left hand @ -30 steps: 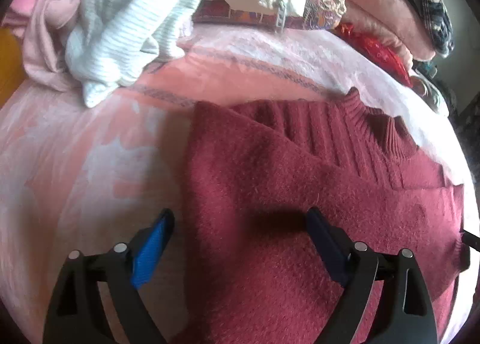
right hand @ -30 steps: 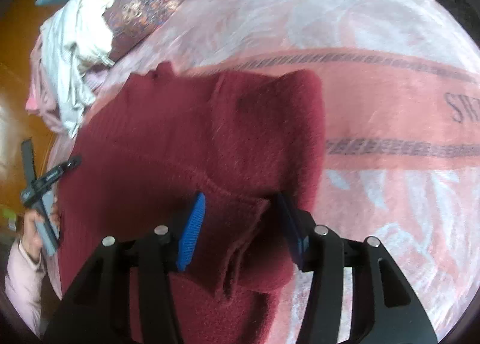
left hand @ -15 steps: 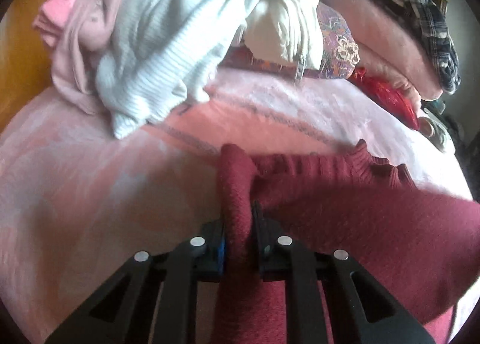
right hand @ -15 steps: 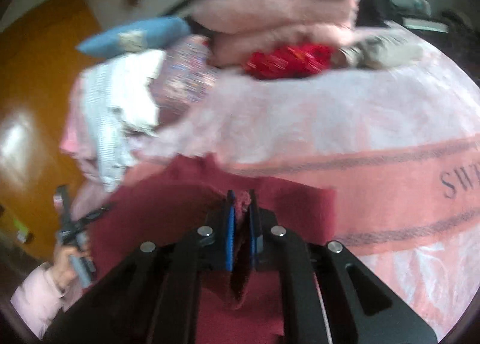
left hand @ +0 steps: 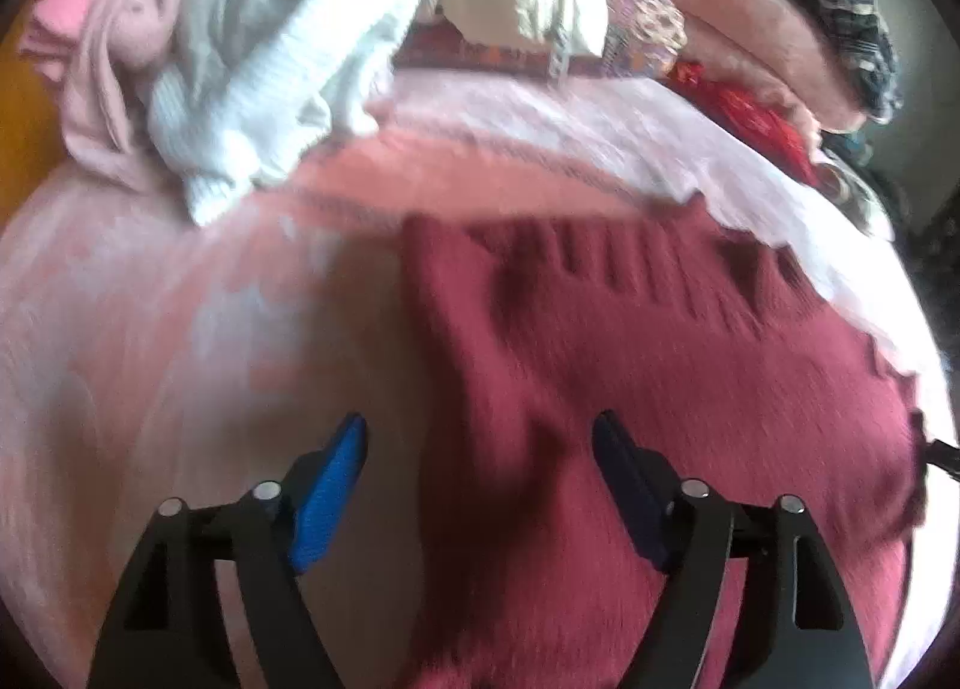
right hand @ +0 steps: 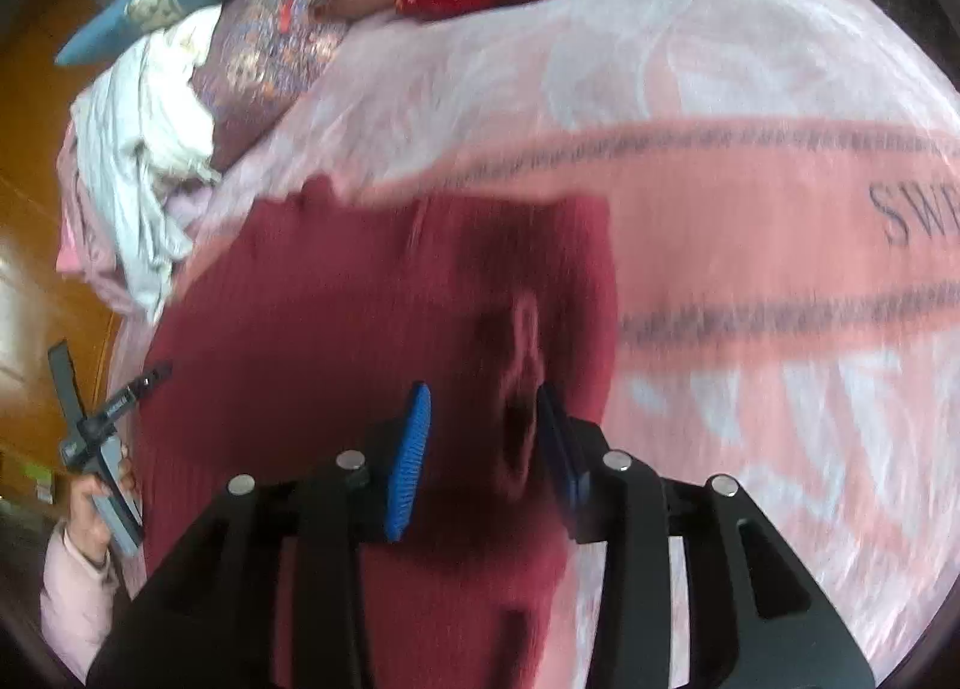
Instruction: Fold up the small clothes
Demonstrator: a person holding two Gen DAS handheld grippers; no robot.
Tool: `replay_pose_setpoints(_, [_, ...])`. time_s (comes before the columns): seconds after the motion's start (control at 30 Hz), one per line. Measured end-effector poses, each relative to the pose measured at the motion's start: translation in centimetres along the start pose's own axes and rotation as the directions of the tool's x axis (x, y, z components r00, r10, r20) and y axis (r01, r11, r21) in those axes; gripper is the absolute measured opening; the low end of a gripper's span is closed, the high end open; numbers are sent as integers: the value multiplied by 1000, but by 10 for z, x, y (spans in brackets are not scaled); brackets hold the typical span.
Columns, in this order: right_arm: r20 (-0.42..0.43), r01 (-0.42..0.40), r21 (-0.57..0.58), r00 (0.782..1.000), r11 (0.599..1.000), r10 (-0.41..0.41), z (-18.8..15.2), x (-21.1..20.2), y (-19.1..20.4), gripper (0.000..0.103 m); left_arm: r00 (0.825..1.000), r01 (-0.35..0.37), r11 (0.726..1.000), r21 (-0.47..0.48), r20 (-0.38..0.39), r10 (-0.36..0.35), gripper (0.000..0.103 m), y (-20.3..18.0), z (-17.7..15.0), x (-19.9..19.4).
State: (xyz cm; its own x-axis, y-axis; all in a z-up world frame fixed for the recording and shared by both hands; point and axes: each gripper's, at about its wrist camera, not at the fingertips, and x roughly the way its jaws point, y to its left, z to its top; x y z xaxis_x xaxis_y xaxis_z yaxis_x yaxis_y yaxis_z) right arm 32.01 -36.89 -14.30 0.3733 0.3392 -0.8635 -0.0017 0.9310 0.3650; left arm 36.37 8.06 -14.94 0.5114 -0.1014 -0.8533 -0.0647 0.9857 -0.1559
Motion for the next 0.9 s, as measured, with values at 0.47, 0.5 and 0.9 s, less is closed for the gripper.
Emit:
replay_pose_setpoints(0.47, [-11,107,-10,994,994,-107,-22,9,-11,2,1000,2,995,98,-9,-1,71,-6,-22,10])
replay_pose_setpoints(0.5, [-7,95,-1,995,995,-95,-21,5,-11,2,1000,1,995,99,-8,-1,71,-6,-22,9])
replay_pose_setpoints(0.9, [-41,-31,102,999,994,35,-36,-9,-20,32,999,47,998,43,-29,-46,85,10,-33,-8])
